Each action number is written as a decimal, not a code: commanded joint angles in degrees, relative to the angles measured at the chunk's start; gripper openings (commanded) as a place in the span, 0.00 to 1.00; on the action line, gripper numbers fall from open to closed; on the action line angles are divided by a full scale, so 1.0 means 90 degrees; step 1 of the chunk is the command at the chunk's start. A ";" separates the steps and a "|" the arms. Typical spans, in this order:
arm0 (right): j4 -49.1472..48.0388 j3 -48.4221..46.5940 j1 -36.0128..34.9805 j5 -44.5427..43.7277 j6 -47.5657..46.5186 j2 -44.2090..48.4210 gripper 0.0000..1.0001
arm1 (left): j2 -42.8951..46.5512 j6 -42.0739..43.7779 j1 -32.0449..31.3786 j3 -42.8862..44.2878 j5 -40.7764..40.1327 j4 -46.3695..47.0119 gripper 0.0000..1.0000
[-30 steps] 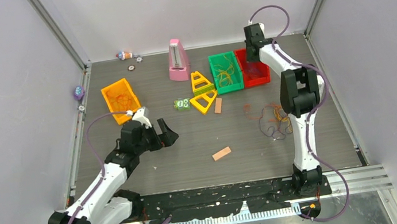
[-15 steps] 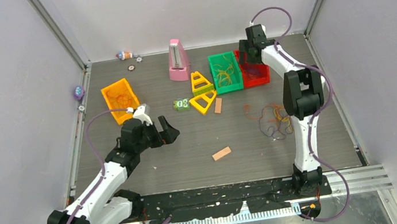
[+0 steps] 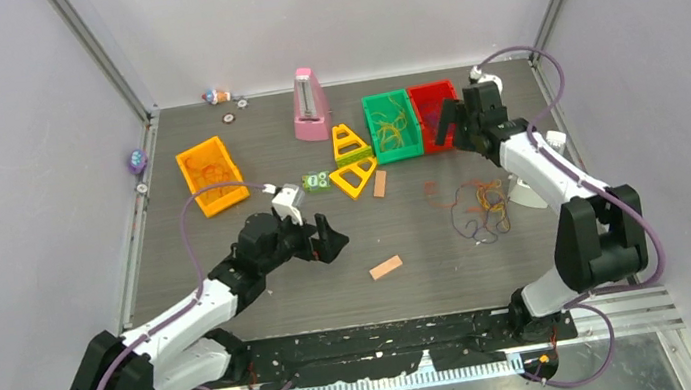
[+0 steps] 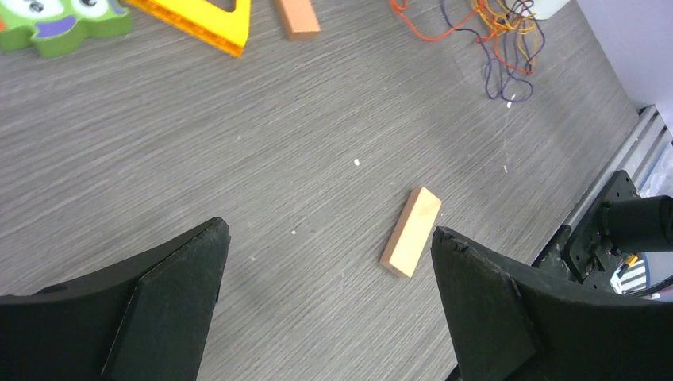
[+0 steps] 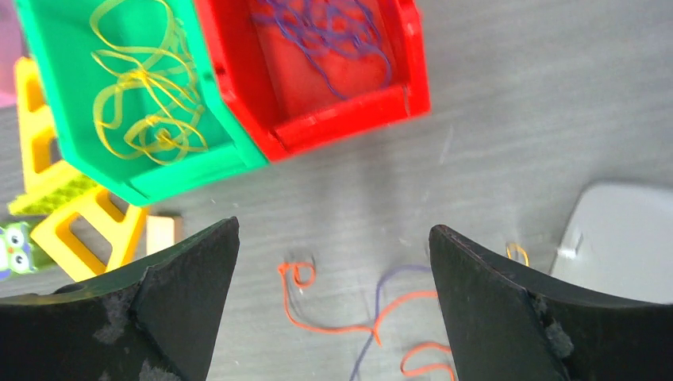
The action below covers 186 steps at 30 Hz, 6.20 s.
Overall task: Untangle the cables
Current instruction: Place the cable in the bin, then untie the cable.
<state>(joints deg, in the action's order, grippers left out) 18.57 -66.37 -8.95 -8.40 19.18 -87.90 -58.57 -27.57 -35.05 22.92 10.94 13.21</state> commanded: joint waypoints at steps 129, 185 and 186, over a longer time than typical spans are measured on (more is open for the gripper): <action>0.0989 -0.0578 -0.1821 0.2618 -0.0515 0.2048 0.05 | -0.1300 0.1285 -0.1008 0.1117 0.0531 0.1599 0.92; 0.0043 -0.0115 -0.3651 0.4252 -0.0349 0.0835 0.05 | -0.1702 0.0956 -0.0921 0.1011 0.1769 0.2885 0.36; -0.0084 -0.0101 -0.3652 0.4263 -0.0322 0.0876 0.05 | -0.1734 0.0954 -0.0920 0.1072 0.1789 0.2800 0.29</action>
<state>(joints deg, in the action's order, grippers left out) 23.62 -65.17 -41.32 26.98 13.74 -80.77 -73.43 -19.42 -43.16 29.04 25.12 37.80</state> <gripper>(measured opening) 0.071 0.441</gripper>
